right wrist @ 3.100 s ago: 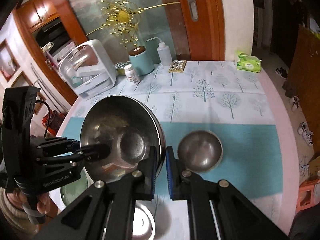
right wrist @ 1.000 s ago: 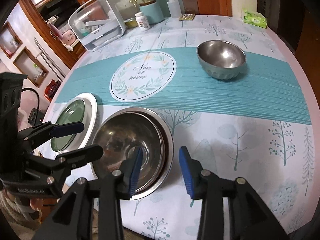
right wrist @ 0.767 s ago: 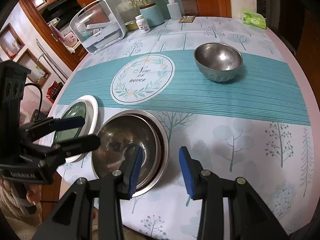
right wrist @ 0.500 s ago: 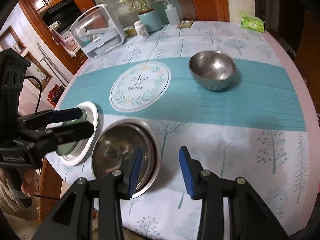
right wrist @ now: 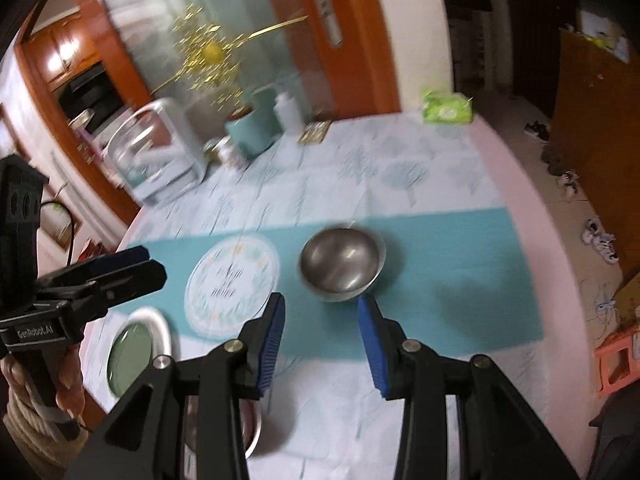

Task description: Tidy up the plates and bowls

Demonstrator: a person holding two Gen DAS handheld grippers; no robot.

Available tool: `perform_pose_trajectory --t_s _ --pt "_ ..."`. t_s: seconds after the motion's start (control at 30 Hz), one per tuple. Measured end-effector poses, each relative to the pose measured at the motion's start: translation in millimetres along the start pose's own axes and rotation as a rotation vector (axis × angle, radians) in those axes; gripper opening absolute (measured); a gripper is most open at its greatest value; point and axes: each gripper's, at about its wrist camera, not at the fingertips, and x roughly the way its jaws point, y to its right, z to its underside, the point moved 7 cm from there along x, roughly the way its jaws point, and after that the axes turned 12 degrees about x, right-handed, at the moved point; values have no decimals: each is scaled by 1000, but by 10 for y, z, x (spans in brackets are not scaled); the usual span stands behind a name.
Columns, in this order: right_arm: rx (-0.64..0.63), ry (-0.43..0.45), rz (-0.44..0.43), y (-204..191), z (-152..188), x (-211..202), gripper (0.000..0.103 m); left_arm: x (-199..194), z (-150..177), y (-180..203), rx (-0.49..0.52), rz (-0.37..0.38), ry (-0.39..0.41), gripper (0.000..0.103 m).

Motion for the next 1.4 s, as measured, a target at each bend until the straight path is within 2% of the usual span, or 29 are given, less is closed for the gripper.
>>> perform_pose_trajectory --t_s 0.07,0.13,0.3,0.43,0.57,0.7,0.8,0.87,0.97,1.07,1.13,1.17,1.4 --pt "9 15 19 55 -154 17 39 101 -169 -44 -15 -4 11 80" --pt "22 25 35 121 -290 69 44 218 -272 -80 -22 -9 15 80" --pt "81 -7 63 292 -458 375 45 708 -394 -163 -31 -38 -36 80" --pt "137 -76 70 434 -447 713 45 1172 -335 -202 -30 -46 -115 80" --pt "200 -170 53 575 -349 1075 45 1647 -158 -246 -72 -6 -216 78" --pt "244 -249 51 687 -216 1389 45 1962 9 -292 -101 13 -286 74" --pt "264 -295 42 716 -139 1567 45 2136 117 -311 -119 39 -329 64" --pt "278 -323 37 729 -91 1666 45 2227 177 -300 -122 58 -356 51" --pt "284 -356 29 734 -28 1773 45 2306 223 -275 -122 74 -374 41" --pt "284 -385 32 730 23 1863 31 2364 270 -256 -120 80 -391 25" --pt "292 -408 15 712 67 1911 15 2372 291 -261 -118 74 -394 17" --pt "289 -405 22 703 77 1913 14 2380 299 -276 -120 72 -397 13" --pt "281 -394 42 639 108 1762 11 2195 307 -264 -137 98 -376 12"
